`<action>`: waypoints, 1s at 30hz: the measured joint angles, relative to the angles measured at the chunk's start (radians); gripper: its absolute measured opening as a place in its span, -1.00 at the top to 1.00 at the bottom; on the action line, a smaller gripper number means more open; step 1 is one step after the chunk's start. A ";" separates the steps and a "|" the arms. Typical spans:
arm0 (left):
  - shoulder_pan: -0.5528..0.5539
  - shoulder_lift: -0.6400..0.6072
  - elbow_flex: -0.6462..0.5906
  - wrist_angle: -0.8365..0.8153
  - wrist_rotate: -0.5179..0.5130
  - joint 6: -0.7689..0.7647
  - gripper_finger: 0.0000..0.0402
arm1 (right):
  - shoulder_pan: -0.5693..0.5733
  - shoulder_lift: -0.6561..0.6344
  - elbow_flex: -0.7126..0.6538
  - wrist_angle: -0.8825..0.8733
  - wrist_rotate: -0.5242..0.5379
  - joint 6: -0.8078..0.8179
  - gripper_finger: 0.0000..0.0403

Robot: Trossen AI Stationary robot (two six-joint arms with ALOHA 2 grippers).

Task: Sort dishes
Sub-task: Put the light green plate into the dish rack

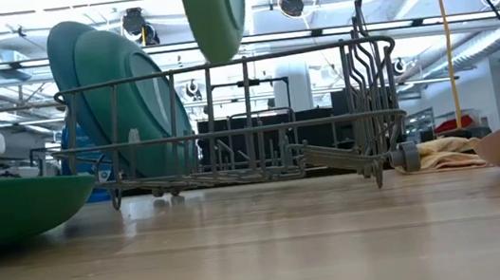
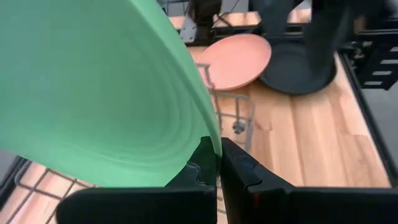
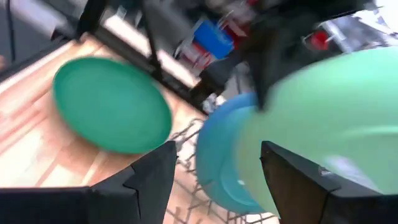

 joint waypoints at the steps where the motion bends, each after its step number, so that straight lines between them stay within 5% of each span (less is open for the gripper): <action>1: 0.013 -0.013 -0.023 0.014 0.017 0.000 1.00 | 0.000 -0.050 -0.047 0.038 0.001 0.000 -0.13; 11: 0.151 -0.199 -0.302 0.195 0.201 -0.010 1.00 | 0.004 -0.411 -0.280 0.101 0.026 0.073 -0.13; 18: 0.270 -0.245 -0.432 0.253 0.345 -0.069 1.00 | 0.004 -0.419 -0.292 0.096 0.021 0.058 -0.13; 30: 0.365 -0.245 -0.432 0.232 0.482 -0.105 1.00 | 0.003 -0.412 -0.292 0.093 0.019 0.052 -0.13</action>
